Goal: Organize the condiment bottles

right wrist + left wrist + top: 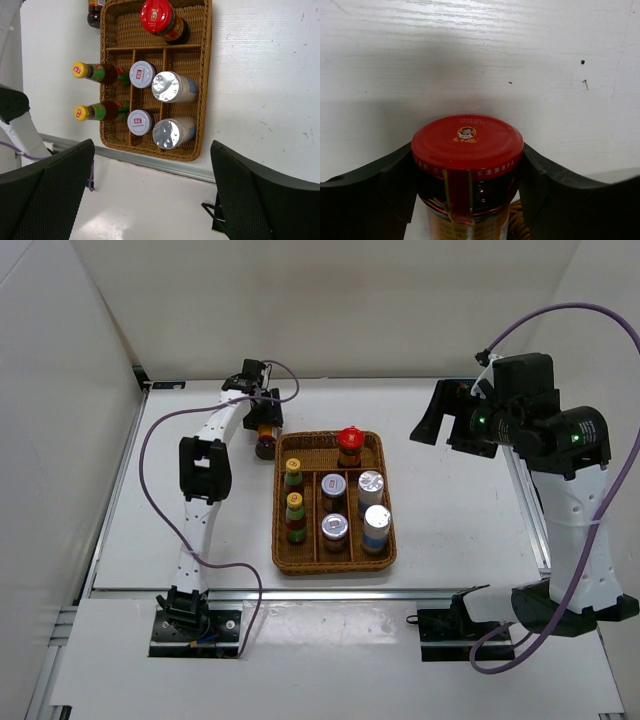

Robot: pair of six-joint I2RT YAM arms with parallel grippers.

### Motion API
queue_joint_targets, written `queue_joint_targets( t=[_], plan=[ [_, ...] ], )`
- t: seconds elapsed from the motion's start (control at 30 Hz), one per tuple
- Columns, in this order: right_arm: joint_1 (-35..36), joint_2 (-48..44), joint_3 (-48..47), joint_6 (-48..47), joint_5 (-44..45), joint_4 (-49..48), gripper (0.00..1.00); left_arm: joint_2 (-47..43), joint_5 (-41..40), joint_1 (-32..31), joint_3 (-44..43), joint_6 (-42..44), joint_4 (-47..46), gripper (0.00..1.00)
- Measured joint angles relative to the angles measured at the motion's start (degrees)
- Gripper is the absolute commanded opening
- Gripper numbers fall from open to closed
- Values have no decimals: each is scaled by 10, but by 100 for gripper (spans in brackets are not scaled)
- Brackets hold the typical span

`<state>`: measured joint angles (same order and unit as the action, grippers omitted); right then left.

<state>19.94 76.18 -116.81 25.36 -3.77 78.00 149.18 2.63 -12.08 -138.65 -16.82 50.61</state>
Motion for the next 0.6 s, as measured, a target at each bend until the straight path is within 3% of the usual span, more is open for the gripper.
queue_joint_targets(
  t=[0.07, 0.17, 0.6],
  plan=[
    [0, -1, 2, 10, 2, 0, 100, 0, 3, 0, -2, 2, 0, 26],
    [0, 4, 3, 17, 5, 0, 100, 6, 4, 0, -17, 3, 8, 11],
    [0, 18, 27, 26, 1, 0, 100, -19, -44, 3, -102, 1, 27, 11]
  ],
)
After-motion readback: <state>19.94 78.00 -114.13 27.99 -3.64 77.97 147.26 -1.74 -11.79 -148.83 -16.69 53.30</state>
